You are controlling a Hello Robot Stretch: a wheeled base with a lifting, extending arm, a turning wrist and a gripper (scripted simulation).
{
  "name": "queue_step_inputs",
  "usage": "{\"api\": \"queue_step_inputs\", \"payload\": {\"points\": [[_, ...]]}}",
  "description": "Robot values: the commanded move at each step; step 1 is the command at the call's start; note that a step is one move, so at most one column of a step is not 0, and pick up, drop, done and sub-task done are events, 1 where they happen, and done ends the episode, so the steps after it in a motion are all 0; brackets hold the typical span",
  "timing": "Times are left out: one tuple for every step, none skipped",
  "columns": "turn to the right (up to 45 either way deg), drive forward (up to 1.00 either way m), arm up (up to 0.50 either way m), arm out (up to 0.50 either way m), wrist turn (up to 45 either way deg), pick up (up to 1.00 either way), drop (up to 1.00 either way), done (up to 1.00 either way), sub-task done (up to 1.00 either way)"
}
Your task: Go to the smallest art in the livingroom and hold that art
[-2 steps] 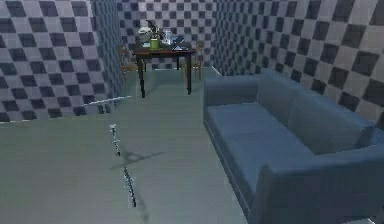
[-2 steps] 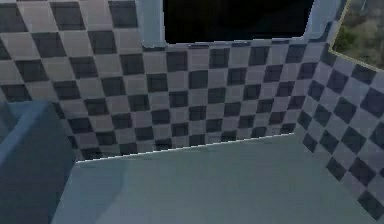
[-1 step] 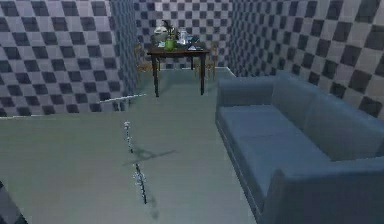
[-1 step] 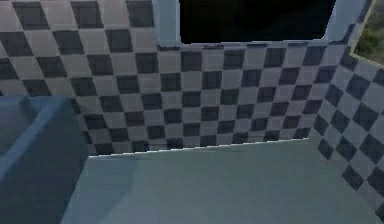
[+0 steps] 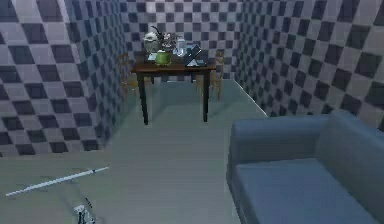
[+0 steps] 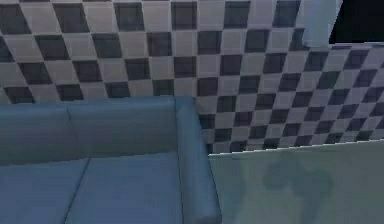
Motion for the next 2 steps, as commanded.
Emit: {"api": "queue_step_inputs", "payload": {"points": [[0.0, 1.0, 0.0, 0.0, 0.0, 0.0, 0.0, 0.0, 0.0], [0.0, 0.5, 0.0, 0.0, 0.0, 0.0, 0.0, 0.0, 0.0]]}}
